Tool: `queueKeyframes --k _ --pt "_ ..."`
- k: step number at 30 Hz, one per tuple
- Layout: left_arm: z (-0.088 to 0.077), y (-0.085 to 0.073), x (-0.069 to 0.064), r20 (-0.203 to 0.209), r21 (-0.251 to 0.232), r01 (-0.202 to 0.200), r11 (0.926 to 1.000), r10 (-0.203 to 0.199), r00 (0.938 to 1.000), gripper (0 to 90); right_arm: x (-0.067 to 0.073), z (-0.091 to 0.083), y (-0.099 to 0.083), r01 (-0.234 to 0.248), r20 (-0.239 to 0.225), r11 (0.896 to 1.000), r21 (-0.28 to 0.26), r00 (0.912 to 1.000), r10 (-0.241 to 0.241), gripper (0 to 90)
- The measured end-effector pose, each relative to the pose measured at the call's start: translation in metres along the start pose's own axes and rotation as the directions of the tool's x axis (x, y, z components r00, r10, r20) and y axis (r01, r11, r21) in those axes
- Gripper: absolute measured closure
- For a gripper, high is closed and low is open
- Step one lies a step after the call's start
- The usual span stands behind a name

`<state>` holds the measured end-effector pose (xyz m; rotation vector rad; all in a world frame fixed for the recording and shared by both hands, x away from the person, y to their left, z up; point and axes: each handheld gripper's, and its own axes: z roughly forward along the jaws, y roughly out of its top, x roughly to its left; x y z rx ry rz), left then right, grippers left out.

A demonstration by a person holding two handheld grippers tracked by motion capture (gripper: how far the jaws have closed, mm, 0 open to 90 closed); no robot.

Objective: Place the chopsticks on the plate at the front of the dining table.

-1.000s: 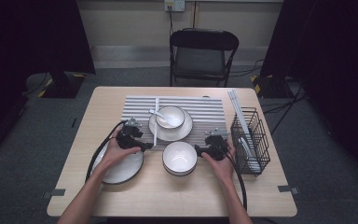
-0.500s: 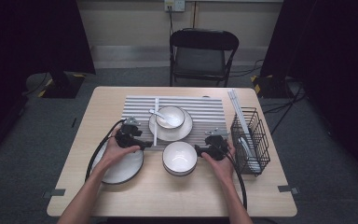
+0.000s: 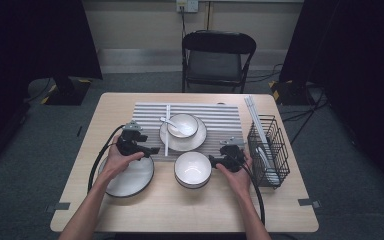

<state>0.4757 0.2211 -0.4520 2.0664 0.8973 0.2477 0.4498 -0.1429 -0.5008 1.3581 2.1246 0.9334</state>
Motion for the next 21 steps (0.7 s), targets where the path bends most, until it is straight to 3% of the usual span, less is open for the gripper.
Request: queueKeyframes --k 4,7,10,14,15,20,21 --pt "-0.006 0.000 0.000 -0.014 -0.011 -0.008 0.9999 0.007 0.9999 16.7 0.000 0.000 0.000 0.000 0.000 1.000 0.000 1.0000 0.000 16.9" --pt "-0.012 0.001 0.000 -0.014 -0.013 -0.042 0.9991 0.041 0.9990 16.1 0.000 0.000 0.000 0.000 0.000 1.000 0.000 1.0000 0.000 16.9" --pt "-0.017 0.001 -0.001 -0.022 -0.029 -0.035 0.9990 0.034 0.9992 16.0 0.000 0.000 0.000 0.000 0.000 1.000 0.000 1.0000 0.000 16.9" --pt "-0.027 0.001 0.001 -0.034 -0.055 -0.065 0.9964 0.063 0.9974 16.0 0.000 0.000 0.000 0.000 0.000 1.000 0.000 1.0000 0.000 16.9" --pt "-0.033 -0.003 0.002 -0.035 -0.069 -0.094 0.9932 0.092 0.9952 16.0 0.000 0.000 0.000 0.000 0.000 1.000 0.000 1.0000 0.000 16.9" --pt "-0.040 -0.009 0.003 -0.063 -0.079 -0.100 0.9919 0.095 0.9935 16.0 0.000 0.000 0.000 0.000 0.000 1.000 0.000 1.0000 0.000 16.9" --pt "-0.044 -0.012 0.006 -0.077 -0.091 -0.080 0.9926 0.073 0.9943 16.3 0.000 0.000 0.000 0.000 0.000 1.000 0.000 1.0000 0.000 16.9"
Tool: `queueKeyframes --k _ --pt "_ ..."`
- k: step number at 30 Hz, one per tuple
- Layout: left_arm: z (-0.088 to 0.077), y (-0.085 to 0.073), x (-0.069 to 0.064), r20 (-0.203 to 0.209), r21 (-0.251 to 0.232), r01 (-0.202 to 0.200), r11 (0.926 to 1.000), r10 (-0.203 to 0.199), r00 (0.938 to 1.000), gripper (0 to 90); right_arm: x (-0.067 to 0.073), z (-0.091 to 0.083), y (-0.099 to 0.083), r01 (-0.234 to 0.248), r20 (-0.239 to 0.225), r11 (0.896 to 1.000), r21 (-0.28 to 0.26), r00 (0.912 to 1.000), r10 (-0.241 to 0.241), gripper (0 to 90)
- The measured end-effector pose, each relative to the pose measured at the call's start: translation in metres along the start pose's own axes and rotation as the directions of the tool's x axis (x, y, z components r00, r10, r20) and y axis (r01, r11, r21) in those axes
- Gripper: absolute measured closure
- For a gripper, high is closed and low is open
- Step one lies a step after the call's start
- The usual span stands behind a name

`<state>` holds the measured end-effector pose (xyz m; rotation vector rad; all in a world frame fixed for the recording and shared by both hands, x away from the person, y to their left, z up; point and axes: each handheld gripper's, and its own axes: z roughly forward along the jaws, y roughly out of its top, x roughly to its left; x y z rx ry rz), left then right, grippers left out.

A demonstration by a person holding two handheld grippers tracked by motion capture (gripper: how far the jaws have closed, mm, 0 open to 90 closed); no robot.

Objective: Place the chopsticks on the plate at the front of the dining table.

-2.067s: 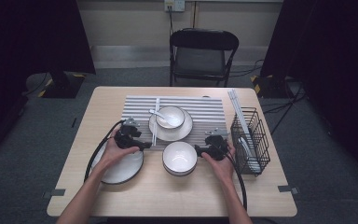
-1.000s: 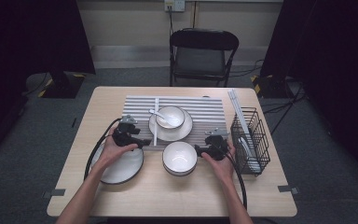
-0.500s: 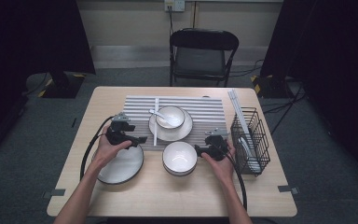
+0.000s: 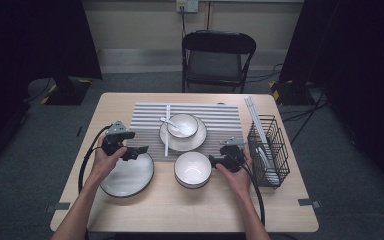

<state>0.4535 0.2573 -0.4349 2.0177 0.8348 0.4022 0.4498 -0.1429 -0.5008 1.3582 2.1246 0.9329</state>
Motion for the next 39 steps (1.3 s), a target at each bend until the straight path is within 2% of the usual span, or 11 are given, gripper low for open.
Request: queueKeyframes --k 13,15,17,20,23,25,28,33,37,38,39 --pt "-0.018 -0.007 0.015 -0.033 -0.005 0.059 0.9982 -0.060 0.9977 17.2 0.000 0.000 0.000 0.000 0.000 1.000 0.000 1.0000 0.000 16.9" --pt "-0.022 -0.008 0.017 -0.026 -0.013 0.041 0.9991 -0.041 0.9988 17.0 0.000 0.000 0.000 0.000 0.000 1.000 0.000 1.0000 0.000 16.9" --pt "-0.024 -0.009 0.019 -0.028 -0.017 0.054 0.9984 -0.055 0.9981 16.6 0.000 0.000 0.000 0.000 0.000 1.000 0.000 1.0000 0.000 16.9" --pt "-0.027 -0.012 0.023 -0.062 -0.004 0.042 0.9991 -0.042 0.9972 17.1 0.000 0.000 0.000 0.000 0.000 1.000 0.000 1.0000 0.000 16.9" --pt "-0.031 -0.015 0.026 -0.075 -0.017 0.063 0.9979 -0.064 0.9951 17.2 0.000 0.000 0.000 0.000 0.000 1.000 0.000 1.0000 0.000 16.9" --pt "-0.034 -0.019 0.029 -0.089 -0.001 0.049 0.9988 -0.049 0.9948 17.2 0.000 0.000 0.000 0.000 0.001 1.000 0.000 1.0000 0.000 16.9" --pt "-0.037 -0.023 0.034 -0.117 -0.007 0.073 0.9973 -0.074 0.9904 19.7 0.000 0.000 0.000 0.000 0.001 1.000 0.000 1.0000 0.000 16.9" --pt "-0.045 -0.029 0.043 -0.160 -0.019 0.081 0.9965 -0.083 0.9836 20.7 0.000 0.000 0.000 0.000 0.001 1.000 0.000 1.0000 0.000 16.9" --pt "-0.052 -0.032 0.049 -0.177 -0.039 0.122 0.9918 -0.127 0.9760 20.9 0.000 0.000 0.000 0.001 0.001 1.000 0.000 1.0000 -0.001 16.9" --pt "-0.053 -0.033 0.050 -0.178 -0.038 0.121 0.9919 -0.126 0.9760 20.8 0.000 0.000 0.000 0.000 0.001 1.000 0.000 1.0000 0.000 16.9" --pt "-0.054 -0.034 0.052 -0.195 -0.036 0.127 0.9912 -0.132 0.9720 20.7 0.000 0.000 0.000 0.000 0.001 1.000 0.000 1.0000 0.000 16.9"
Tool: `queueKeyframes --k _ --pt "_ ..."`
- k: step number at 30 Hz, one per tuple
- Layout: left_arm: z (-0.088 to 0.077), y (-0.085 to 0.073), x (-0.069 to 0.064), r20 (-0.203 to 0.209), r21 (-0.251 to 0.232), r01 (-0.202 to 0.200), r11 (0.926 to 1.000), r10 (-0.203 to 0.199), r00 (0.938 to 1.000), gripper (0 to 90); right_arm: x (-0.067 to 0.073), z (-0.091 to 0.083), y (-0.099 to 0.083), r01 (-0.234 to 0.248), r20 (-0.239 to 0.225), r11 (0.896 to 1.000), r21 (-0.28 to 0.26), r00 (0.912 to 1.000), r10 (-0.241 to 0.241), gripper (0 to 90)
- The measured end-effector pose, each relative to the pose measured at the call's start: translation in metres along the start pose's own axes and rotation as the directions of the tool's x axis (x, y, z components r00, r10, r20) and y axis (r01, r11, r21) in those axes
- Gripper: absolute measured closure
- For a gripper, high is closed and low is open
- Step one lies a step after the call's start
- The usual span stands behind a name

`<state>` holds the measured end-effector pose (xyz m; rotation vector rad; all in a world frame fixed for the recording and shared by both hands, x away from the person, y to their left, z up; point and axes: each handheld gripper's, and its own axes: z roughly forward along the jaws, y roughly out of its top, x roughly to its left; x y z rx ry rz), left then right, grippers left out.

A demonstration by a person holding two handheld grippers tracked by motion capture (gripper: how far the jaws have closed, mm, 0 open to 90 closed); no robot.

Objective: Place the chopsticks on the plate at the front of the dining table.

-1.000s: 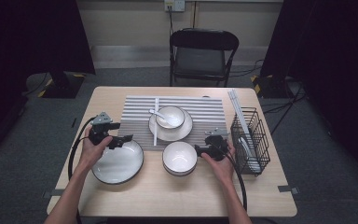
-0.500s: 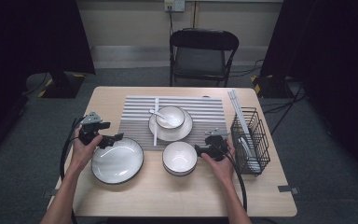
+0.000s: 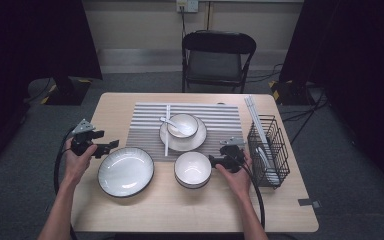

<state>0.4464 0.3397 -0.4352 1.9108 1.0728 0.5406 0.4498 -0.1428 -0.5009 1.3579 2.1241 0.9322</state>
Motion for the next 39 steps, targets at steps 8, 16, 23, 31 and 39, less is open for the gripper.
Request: queueKeyframes --k 8,16,23,31,39 --pt "-0.007 -0.010 0.017 -0.032 0.004 0.038 0.9993 -0.038 0.9988 18.4 0.000 0.000 0.000 0.000 0.000 1.000 0.000 1.0000 0.000 16.9" --pt "-0.007 -0.020 0.027 -0.076 0.019 0.052 0.9985 -0.050 0.9959 18.8 0.000 0.000 0.000 0.000 0.000 1.000 0.000 1.0000 0.000 16.9" --pt "0.000 -0.034 0.036 -0.110 0.068 0.071 0.9951 -0.063 0.9919 18.7 0.000 0.000 0.000 0.000 0.000 1.000 0.000 1.0000 0.000 16.9" --pt "0.010 -0.047 0.045 -0.174 0.130 0.113 0.9851 -0.089 0.9807 18.7 0.000 0.000 0.000 0.000 0.000 1.000 0.000 1.0000 0.000 16.9" --pt "0.021 -0.060 0.049 -0.229 0.174 0.104 0.9792 -0.062 0.9714 18.0 0.000 0.000 0.000 0.001 0.000 1.000 0.000 1.0000 -0.001 16.9"
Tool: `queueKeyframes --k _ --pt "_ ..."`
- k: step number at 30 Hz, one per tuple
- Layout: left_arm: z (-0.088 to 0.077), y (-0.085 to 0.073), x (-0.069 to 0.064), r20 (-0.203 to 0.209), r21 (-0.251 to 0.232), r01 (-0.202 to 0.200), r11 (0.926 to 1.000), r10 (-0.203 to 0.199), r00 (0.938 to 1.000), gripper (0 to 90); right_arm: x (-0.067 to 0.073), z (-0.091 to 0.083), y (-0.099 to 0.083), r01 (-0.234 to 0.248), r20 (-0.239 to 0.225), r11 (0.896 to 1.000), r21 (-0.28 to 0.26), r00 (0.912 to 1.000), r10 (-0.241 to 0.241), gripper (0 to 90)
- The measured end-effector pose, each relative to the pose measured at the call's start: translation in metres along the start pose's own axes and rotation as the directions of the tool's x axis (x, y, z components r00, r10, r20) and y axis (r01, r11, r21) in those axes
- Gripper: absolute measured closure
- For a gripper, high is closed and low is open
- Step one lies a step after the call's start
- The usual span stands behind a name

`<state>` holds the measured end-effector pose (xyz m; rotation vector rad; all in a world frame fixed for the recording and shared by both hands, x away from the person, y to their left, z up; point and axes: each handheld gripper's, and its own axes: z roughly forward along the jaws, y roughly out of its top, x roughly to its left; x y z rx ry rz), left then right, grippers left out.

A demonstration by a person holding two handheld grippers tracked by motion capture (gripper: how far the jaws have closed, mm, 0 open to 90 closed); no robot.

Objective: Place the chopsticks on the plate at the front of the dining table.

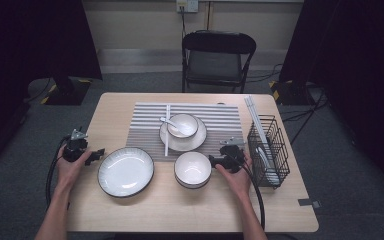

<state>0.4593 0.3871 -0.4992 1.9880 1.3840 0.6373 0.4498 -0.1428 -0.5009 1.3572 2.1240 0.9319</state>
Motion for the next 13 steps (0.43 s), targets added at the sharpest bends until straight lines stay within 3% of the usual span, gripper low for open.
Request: queueKeyframes --k 3,4,6,7,13 --pt "-0.0008 -0.0026 0.0005 -0.008 -0.022 -0.007 0.9997 0.006 0.9999 18.0 0.0000 0.0000 0.0000 0.000 0.000 1.000 0.000 1.0000 0.000 16.9" --pt "0.0009 -0.0042 0.0047 0.014 -0.023 0.027 0.9994 -0.027 0.9995 15.6 0.0000 0.0000 0.0000 0.000 0.000 1.000 0.000 1.0000 0.000 16.9" --pt "0.0007 -0.0043 0.0053 0.013 -0.019 0.037 0.9991 -0.037 0.9992 15.3 0.0000 0.0000 0.0000 0.000 0.000 1.000 0.000 1.0000 0.000 16.9" --pt "0.0007 -0.0040 0.0037 0.016 -0.021 0.019 0.9996 -0.019 0.9997 15.9 0.0001 0.0000 0.0000 0.000 0.000 1.000 0.000 1.0000 0.000 16.9" --pt "0.0021 -0.0033 0.0033 0.025 -0.021 0.027 0.9994 -0.026 0.9993 14.7 0.0000 0.0000 0.0000 0.000 0.000 1.000 0.000 1.0000 0.000 16.9"
